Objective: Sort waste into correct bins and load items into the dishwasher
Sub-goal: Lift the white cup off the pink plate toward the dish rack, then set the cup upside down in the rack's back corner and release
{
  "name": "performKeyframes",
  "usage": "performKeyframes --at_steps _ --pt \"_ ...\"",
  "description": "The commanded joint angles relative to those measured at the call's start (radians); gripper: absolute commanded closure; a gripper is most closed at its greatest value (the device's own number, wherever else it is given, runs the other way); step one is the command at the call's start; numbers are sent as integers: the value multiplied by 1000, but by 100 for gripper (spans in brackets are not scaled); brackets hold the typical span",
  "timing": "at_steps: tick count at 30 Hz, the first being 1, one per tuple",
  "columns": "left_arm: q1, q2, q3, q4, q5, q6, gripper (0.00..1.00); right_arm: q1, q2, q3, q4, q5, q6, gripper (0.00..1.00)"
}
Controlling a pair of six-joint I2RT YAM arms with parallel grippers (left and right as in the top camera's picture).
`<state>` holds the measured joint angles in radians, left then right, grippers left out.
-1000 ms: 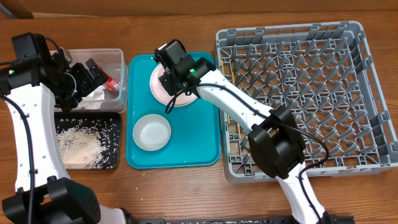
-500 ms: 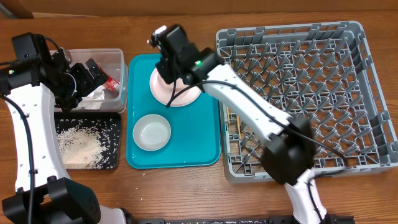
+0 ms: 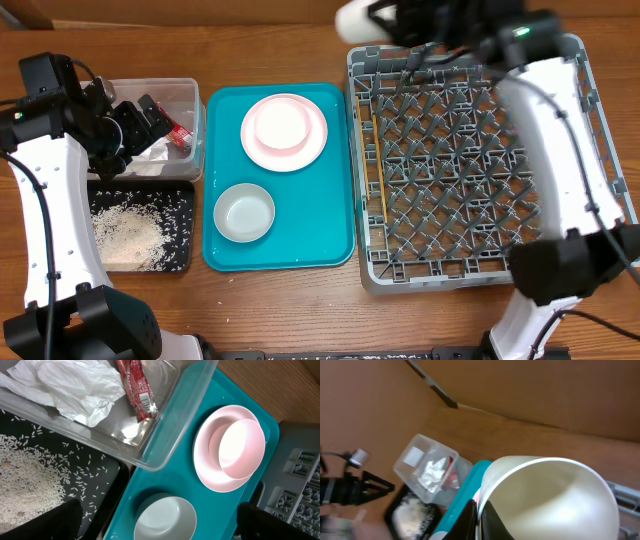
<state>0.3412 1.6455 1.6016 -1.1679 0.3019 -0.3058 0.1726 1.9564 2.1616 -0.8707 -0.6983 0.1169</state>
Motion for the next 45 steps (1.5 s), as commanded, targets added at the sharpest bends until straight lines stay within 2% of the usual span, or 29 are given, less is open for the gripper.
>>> performKeyframes --at_steps 1,4,9,19,27,38,45 --pt "-2 -24 17 -2 -3 22 0 -91 60 -2 1 -361 41 96" --pt "-2 -24 17 -2 -3 22 0 -162 148 -2 1 -549 40 96" --pt "-2 -24 17 -2 -3 22 0 -176 272 -2 0 -650 40 96" --pt "-2 -24 17 -2 -3 22 0 -166 392 -2 -18 -645 29 96" --pt "-2 -24 17 -2 -3 22 0 -166 393 -8 -160 -510 -100 96" --pt "-2 -24 17 -2 -3 22 0 -169 394 -129 -93 -507 -99 96" --pt "-2 -24 17 -2 -3 22 0 -196 393 -143 -88 -507 -99 94"
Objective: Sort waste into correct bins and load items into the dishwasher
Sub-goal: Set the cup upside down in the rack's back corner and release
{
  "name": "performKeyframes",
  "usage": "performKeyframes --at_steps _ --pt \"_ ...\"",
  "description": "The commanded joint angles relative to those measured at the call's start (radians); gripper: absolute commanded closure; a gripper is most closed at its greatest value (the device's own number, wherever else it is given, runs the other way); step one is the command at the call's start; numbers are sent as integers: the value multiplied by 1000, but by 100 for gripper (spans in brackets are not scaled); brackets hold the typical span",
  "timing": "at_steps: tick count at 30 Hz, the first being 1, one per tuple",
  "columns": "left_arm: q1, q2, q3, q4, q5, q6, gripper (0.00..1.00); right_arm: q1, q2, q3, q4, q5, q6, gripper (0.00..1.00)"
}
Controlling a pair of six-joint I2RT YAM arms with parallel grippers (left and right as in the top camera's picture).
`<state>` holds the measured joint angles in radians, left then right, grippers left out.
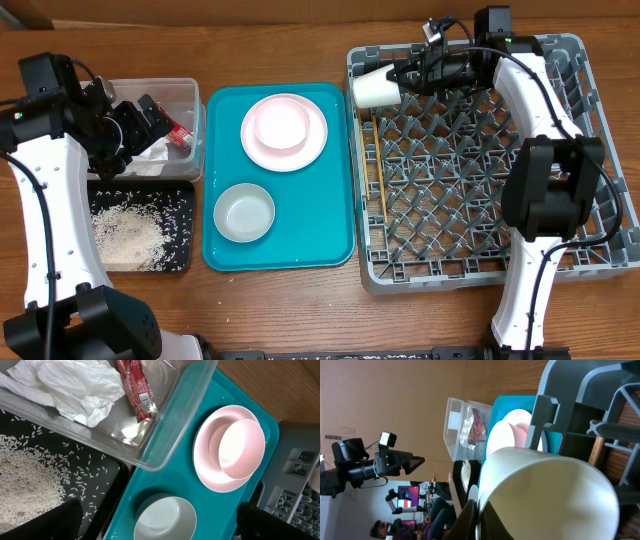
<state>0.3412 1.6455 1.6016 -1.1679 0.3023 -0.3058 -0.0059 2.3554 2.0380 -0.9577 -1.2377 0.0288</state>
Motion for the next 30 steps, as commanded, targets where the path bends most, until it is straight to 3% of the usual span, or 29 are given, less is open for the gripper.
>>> performKeyframes --at_steps 1,9,22,30 --pt "-2 -24 17 -2 -3 22 0 -24 -5 -19 -7 33 -11 92" --pt "-2 -24 17 -2 -3 22 0 -44 -6 -19 -93 253 -11 85" --pt "-2 -24 17 -2 -3 22 0 -93 -14 -13 -222 343 -11 85" --pt "-2 -24 17 -2 -3 22 0 -102 -137 -13 -272 563 -7 71"
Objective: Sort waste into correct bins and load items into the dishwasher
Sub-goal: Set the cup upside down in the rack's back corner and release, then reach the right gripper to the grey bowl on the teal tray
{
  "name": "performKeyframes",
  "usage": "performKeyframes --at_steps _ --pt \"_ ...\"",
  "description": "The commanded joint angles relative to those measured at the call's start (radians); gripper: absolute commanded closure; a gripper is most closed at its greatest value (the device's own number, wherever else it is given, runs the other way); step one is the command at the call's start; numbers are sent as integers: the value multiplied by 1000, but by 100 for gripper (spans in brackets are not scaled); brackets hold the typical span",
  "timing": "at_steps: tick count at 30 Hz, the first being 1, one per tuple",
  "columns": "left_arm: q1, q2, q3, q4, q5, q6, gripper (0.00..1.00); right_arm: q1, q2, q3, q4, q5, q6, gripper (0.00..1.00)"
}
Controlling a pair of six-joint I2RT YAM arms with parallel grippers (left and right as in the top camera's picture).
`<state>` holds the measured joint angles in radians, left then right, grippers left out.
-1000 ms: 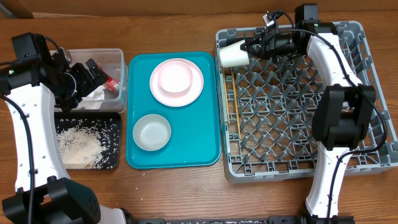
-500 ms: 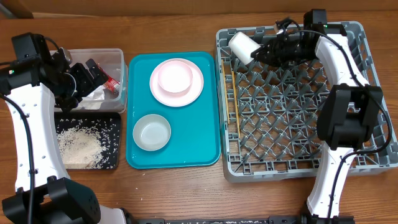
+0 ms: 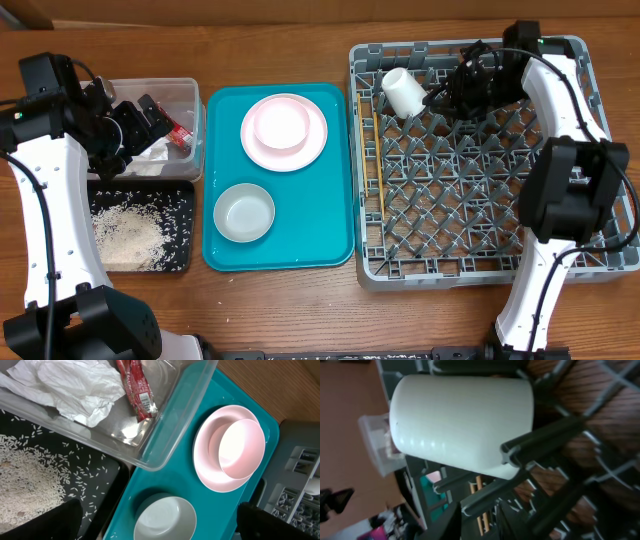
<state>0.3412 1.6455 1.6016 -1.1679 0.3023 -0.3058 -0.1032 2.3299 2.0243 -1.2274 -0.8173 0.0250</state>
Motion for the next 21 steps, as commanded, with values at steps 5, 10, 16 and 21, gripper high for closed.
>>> performKeyframes --at_steps 5,10,16,21 --pt "-2 -24 17 -2 -3 22 0 11 -269 0 -12 273 32 71" --pt "-2 -24 17 -2 -3 22 0 84 -388 0 -20 322 40 71" --pt "-2 -24 17 -2 -3 22 0 323 -445 0 4 427 62 71" --pt "-2 -24 17 -2 -3 22 0 555 -437 -2 42 472 62 71"
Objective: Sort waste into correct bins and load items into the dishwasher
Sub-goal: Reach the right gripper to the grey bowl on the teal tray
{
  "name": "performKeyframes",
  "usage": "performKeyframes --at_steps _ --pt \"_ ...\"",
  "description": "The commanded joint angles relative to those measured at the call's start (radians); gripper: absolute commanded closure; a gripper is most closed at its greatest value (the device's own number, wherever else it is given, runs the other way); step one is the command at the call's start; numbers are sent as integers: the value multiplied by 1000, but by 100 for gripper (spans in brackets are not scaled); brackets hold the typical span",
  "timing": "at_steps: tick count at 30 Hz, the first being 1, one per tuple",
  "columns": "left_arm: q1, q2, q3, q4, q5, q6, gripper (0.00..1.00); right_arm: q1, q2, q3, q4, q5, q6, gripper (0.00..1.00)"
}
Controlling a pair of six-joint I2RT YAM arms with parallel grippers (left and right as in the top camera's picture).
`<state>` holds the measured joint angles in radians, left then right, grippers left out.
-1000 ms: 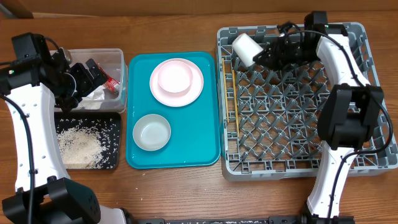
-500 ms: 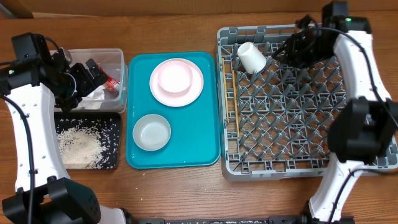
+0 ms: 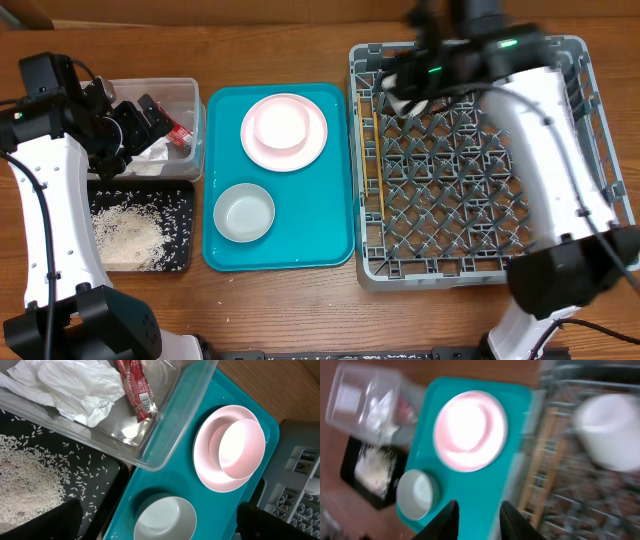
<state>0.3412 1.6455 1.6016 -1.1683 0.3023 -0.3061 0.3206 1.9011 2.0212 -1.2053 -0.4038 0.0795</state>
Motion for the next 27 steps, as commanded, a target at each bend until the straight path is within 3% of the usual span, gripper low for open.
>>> performKeyframes --at_steps 1,13,27 --pt "-2 -24 17 -2 -3 22 0 167 -8 1 25 68 8 71" --pt "-2 -24 17 -2 -3 23 0 589 71 0 34 254 6 70" --pt "-2 -24 17 -2 -3 22 0 797 294 0 86 399 -55 70"
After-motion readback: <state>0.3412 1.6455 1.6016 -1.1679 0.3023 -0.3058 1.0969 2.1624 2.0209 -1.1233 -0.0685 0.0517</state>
